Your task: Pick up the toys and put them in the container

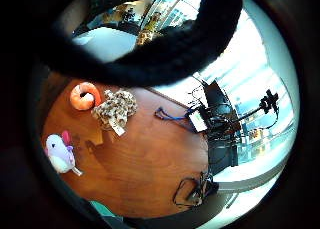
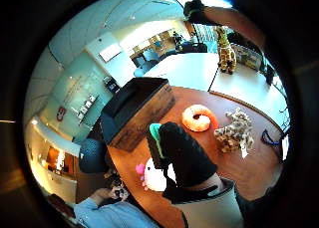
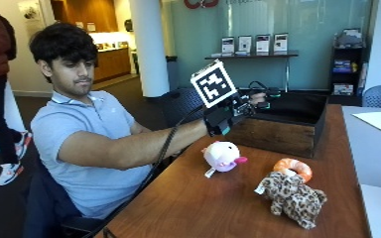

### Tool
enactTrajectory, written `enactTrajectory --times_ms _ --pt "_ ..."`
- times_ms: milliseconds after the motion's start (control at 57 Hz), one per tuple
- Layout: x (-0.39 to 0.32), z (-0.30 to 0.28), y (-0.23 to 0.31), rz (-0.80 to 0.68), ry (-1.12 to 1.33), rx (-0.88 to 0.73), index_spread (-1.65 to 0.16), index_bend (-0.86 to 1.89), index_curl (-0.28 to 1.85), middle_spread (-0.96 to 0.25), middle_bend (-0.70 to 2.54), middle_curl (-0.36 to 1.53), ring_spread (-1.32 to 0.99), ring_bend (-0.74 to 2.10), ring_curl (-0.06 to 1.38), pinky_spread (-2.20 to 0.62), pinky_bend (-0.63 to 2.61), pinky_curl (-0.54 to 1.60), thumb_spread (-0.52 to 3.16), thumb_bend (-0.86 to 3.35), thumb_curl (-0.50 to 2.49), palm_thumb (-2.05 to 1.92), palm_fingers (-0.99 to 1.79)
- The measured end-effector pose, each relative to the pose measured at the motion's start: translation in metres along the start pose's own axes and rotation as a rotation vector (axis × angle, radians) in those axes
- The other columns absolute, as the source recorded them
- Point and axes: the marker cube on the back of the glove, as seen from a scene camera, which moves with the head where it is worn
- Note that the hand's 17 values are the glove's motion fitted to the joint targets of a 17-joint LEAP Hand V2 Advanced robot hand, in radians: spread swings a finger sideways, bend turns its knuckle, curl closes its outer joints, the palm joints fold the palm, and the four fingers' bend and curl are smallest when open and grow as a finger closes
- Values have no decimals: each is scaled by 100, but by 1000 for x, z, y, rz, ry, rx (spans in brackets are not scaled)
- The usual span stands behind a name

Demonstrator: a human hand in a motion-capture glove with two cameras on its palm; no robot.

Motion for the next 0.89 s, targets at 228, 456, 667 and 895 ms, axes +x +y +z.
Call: enactTrajectory --times_ms 228,456,667,895 --pt "10 24 -2 11 7 -46 -31 35 17 -8 18 11 -12 17 5 3 48 18 105 -4 7 -6 5" --pt "28 80 -6 112 -4 -172 -36 35 23 -9 19 18 -14 19 9 4 51 23 123 -5 12 -7 1" --pt "50 153 0 186 -73 -380 -36 32 26 -9 16 21 -14 18 13 4 56 27 127 -5 15 -8 -3" --pt "54 213 21 226 -187 -466 -36 40 32 -6 8 19 -10 13 13 2 81 35 149 3 18 3 0"
